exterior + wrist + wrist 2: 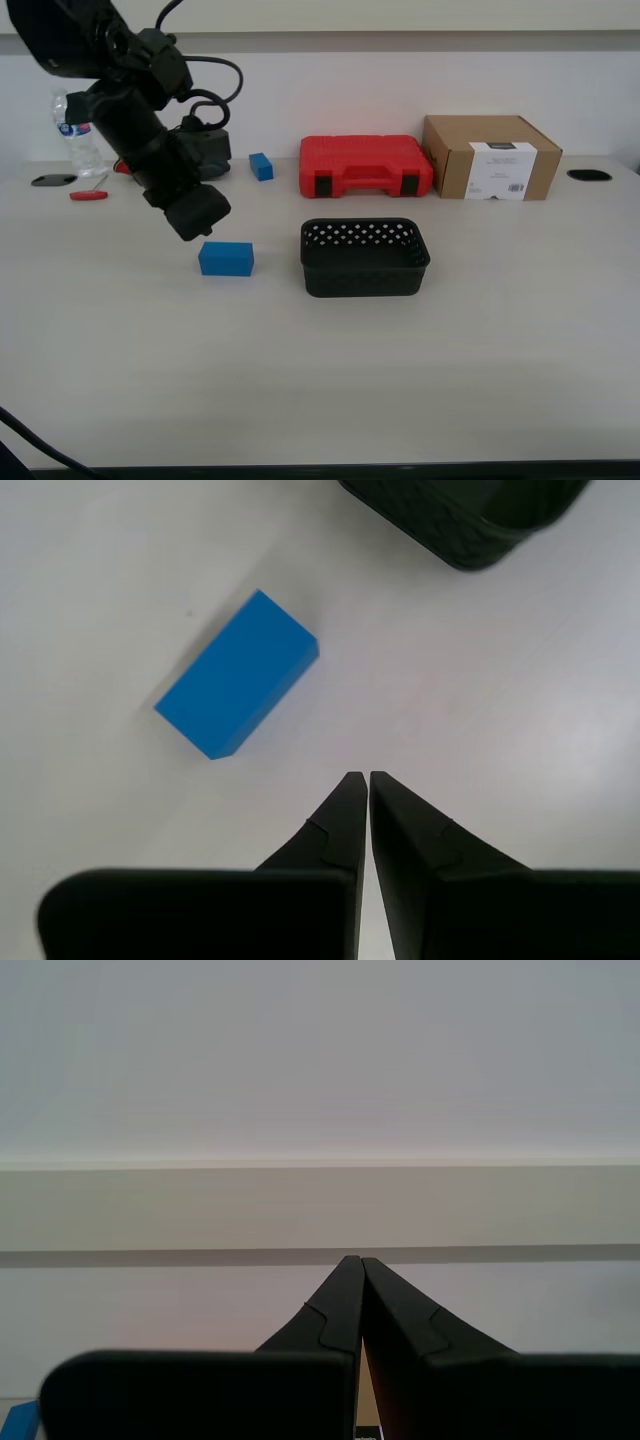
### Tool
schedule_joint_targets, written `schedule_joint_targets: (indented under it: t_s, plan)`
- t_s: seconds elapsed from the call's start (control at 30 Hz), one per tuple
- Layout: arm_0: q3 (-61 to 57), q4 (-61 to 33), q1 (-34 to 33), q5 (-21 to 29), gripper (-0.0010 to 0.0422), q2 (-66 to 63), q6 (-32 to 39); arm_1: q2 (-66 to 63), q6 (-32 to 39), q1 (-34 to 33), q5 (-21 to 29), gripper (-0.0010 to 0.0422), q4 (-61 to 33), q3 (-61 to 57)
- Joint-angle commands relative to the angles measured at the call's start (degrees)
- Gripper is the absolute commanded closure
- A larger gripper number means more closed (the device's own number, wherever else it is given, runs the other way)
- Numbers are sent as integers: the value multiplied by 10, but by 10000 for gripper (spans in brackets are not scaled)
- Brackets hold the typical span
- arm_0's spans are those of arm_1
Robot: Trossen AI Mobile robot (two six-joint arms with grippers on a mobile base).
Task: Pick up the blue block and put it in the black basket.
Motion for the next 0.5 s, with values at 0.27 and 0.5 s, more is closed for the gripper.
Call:
schedule_joint_targets:
  t_s: [0.27,0.5]
  plan:
    - [1,2,0,0,413,0,0,11,151,-9,-67,152,2,50]
    - [1,2,0,0,413,0,0,137,198,-18,-149,85,-8,103]
